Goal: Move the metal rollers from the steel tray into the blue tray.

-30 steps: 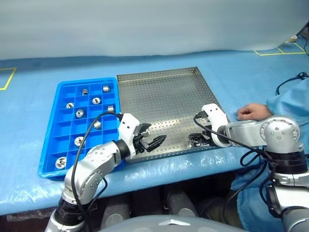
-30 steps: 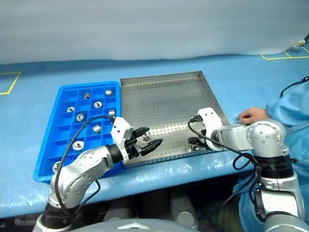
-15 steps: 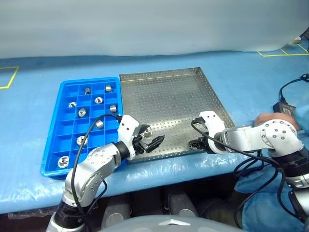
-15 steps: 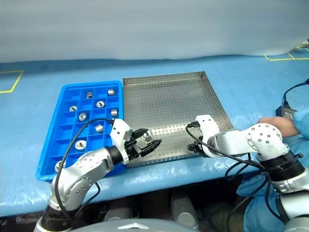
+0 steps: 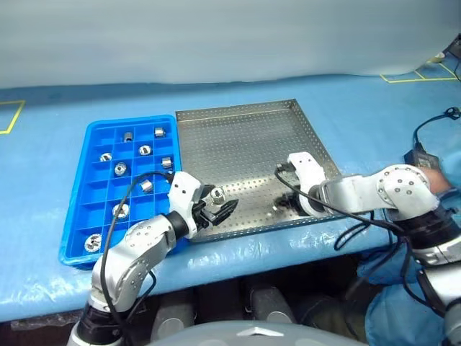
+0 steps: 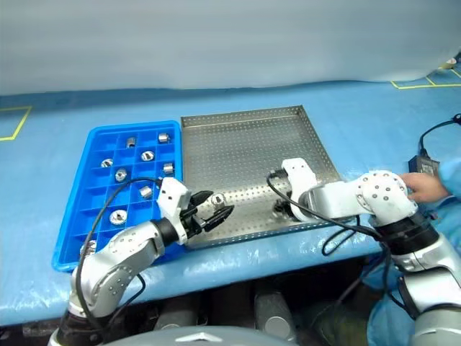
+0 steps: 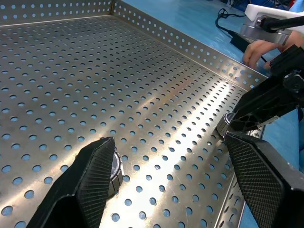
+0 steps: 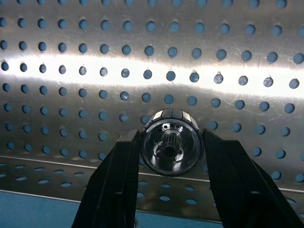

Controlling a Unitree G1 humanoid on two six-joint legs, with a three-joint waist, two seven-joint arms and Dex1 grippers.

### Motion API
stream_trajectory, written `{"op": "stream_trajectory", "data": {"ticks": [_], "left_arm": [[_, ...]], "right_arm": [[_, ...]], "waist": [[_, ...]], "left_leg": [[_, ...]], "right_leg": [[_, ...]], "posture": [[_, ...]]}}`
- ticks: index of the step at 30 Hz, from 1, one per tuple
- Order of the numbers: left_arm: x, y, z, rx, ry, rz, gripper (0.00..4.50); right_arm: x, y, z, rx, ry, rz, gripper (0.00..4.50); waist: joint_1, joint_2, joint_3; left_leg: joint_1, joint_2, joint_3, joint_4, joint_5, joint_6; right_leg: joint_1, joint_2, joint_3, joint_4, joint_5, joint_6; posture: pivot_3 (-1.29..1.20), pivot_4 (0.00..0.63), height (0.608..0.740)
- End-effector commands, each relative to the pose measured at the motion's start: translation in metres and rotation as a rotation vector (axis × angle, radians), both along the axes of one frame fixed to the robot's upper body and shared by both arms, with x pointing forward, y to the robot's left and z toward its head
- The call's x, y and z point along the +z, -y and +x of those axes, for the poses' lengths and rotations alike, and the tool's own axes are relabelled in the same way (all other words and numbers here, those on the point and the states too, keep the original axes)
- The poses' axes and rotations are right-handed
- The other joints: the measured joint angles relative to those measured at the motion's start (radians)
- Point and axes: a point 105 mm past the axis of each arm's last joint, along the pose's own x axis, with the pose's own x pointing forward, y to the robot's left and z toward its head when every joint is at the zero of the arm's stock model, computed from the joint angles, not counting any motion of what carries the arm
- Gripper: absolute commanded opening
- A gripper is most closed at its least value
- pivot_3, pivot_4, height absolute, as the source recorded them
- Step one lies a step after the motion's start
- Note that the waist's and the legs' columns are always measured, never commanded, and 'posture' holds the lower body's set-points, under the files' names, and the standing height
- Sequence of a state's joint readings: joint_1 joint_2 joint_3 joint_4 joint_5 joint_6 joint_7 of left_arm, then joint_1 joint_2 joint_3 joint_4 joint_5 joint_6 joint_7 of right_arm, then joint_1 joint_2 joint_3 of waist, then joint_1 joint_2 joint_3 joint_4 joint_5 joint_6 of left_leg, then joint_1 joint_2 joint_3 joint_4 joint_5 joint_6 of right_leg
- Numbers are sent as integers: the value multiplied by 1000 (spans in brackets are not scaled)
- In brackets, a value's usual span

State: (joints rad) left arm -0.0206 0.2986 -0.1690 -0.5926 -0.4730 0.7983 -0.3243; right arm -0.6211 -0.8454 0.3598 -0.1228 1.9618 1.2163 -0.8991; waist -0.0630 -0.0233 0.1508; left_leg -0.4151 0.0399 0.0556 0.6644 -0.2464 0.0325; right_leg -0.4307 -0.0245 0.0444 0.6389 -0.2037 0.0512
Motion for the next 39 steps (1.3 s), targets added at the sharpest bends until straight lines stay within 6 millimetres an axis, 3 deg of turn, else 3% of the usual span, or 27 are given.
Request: {"op": "stream_trajectory", "data": {"ticks": [1,6,14,19,25,29,32,35,39], "left_arm": [[30,-12,1,53,113,-43,4036],[58,-40,-6,146,213,-21,4036],[77,-110,-12,478,303,168,4036],[75,-125,-17,539,281,209,4036],[70,-127,-16,546,257,218,4036],[68,-122,-13,530,249,212,4036],[66,-118,-10,510,240,195,4036],[62,-107,-4,473,224,167,4036],[60,-79,5,361,218,108,4036]], "right_arm": [[45,-26,19,26,164,156,1724],[68,-76,18,196,316,407,1724],[61,-139,-1,437,349,600,1724],[50,-160,-2,505,363,591,1724],[38,-168,-1,519,346,583,1724],[33,-168,2,493,329,591,2949],[45,-166,7,485,424,571,3887],[62,-156,12,451,524,570,3887],[89,-134,13,452,733,517,3887]], "waist": [[3,0,0],[22,1,-1],[66,1,0],[91,1,-1],[106,0,-1],[106,0,-1],[105,1,-1],[104,1,-1],[103,0,-1]], "left_leg": [[0,1,0,0,0,0],[-1,2,0,-1,0,1],[-2,2,-1,-1,-1,1],[-1,2,-1,0,-1,1],[-1,1,-1,0,-1,0],[-1,1,-1,0,-1,0],[-1,1,-1,0,-1,0],[-1,1,-2,0,-1,0],[-1,0,-2,0,-1,0]], "right_leg": [[0,0,0,0,0,0],[0,1,-2,-1,3,3],[0,0,-4,-3,5,0],[1,0,-5,-3,2,-4],[1,-1,-5,-3,3,-4],[1,-1,-6,-2,2,-5],[1,-1,-6,-2,2,-6],[1,-1,-6,-2,2,-6],[1,-2,-7,-2,2,-5]], "posture": [[-1,150,740],[55,150,740],[167,150,740],[195,150,740],[188,150,740],[182,150,740],[158,150,740],[140,150,740],[95,150,740]]}}
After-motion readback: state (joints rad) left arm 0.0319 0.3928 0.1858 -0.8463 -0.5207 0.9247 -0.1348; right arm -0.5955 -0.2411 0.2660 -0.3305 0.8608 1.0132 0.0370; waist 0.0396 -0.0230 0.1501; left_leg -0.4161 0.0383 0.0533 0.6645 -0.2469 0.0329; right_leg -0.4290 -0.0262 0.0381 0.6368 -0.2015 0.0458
